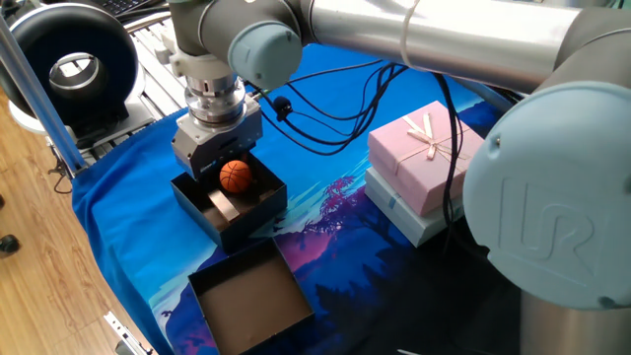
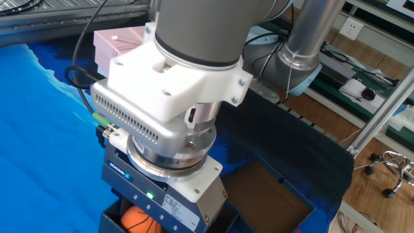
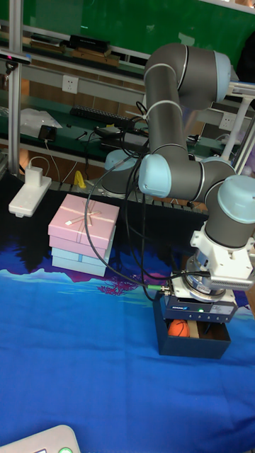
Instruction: Take everything out of the gift box
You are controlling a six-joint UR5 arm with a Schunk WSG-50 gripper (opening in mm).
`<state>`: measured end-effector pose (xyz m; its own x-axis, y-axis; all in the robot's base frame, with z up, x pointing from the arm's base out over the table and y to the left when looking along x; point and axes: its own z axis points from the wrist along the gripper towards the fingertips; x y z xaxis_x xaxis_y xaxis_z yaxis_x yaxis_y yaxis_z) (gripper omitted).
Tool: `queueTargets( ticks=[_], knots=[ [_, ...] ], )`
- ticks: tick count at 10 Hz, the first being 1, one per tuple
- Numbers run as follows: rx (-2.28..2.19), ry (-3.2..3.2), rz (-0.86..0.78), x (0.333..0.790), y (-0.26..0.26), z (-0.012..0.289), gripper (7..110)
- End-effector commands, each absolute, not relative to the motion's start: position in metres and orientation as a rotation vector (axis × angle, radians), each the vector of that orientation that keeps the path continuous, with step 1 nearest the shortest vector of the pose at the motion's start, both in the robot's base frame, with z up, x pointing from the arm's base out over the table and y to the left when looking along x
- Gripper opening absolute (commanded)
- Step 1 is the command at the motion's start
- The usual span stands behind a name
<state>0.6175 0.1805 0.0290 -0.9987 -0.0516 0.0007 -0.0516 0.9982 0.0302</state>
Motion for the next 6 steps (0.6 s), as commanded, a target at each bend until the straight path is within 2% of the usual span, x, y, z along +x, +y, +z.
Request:
queueTargets(
  ticks=[1, 6],
  knots=[
    [0.025, -3.132, -0.047, 0.6164, 0.1806, 0.0302, 66],
    [-0.018, -3.137, -0.057, 0.6195, 0.1825, 0.0272, 66]
  ],
)
